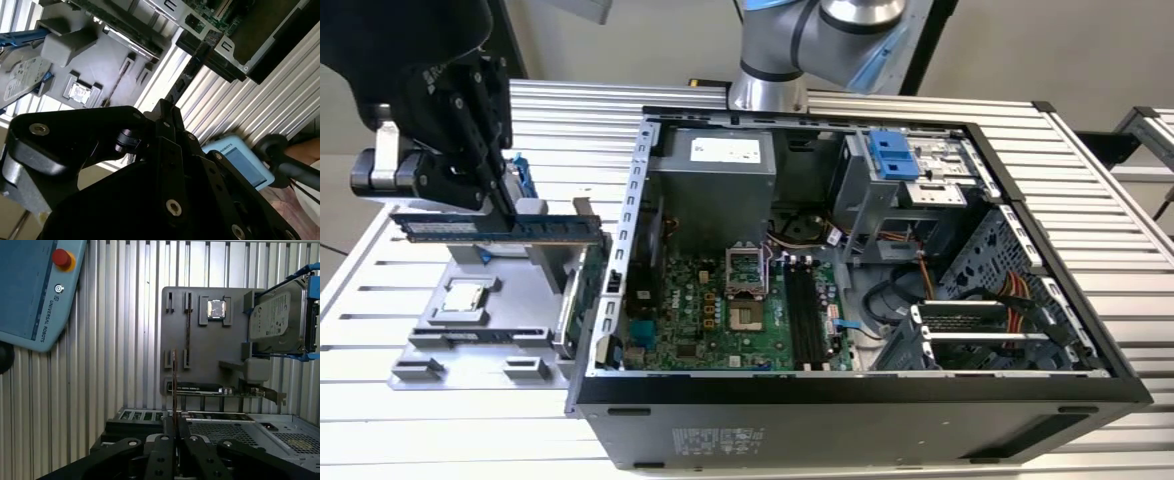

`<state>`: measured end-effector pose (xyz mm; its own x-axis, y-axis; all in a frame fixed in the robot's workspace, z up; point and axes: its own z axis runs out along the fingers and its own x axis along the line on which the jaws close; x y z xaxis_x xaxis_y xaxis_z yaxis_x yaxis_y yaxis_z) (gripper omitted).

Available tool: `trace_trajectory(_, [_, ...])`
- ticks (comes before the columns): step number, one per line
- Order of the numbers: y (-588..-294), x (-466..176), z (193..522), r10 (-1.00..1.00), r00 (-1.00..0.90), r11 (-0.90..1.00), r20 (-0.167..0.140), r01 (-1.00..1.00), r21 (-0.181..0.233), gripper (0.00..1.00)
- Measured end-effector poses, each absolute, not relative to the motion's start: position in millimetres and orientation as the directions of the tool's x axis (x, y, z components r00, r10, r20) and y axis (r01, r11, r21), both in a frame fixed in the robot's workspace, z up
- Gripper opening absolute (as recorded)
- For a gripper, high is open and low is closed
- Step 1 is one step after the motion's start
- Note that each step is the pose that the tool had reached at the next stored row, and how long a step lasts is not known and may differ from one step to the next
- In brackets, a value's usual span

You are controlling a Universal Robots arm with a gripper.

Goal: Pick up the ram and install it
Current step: 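Pick up the ram and move it above insertion slot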

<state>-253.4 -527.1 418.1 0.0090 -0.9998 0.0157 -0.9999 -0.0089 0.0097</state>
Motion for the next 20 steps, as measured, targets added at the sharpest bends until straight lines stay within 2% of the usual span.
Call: trace_trajectory(20, [-527,-220,418,-1.000,0.009,-0.009,0.016,-1.000,0.011,0.00])
